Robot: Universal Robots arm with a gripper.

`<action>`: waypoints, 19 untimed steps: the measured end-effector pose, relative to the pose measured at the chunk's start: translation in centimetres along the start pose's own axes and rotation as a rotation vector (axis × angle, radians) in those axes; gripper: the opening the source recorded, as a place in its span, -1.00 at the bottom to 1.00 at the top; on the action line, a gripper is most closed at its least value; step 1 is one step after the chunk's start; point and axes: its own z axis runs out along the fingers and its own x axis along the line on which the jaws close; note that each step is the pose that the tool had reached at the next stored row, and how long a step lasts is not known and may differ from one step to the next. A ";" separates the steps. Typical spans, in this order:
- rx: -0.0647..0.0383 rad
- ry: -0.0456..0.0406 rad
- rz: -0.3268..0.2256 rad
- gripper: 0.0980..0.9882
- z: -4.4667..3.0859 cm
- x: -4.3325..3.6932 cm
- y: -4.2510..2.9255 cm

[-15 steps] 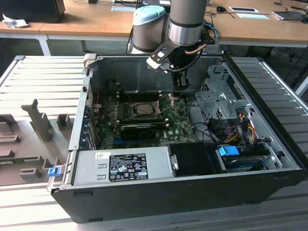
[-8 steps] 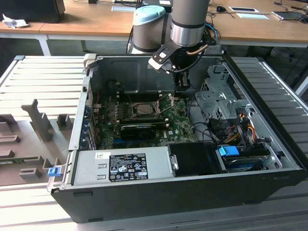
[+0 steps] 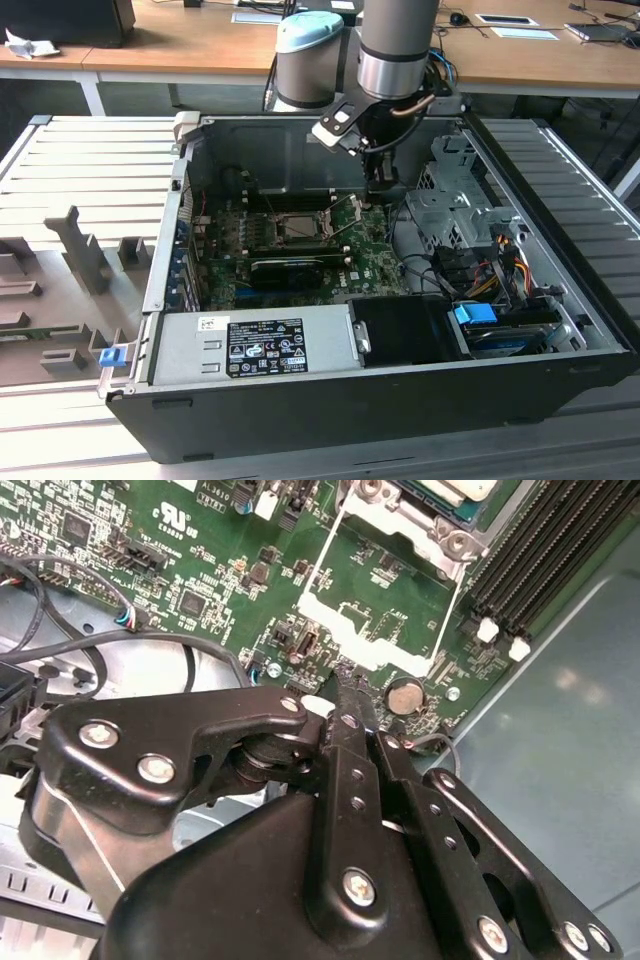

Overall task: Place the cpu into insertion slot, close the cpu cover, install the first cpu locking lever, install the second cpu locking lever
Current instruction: 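Close the cpu cover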

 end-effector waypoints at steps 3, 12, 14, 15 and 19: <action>0.000 -0.0001 0.000 -0.98 0.30 0.00 0.09; 0.001 -0.0001 0.000 -0.98 1.10 -0.02 -0.52; 0.000 -0.0001 0.000 -0.98 1.09 -0.03 -0.67; 0.000 -0.0001 0.000 -0.98 1.09 -0.03 -0.71; 0.001 0.0000 0.000 -0.98 1.09 -0.03 -0.79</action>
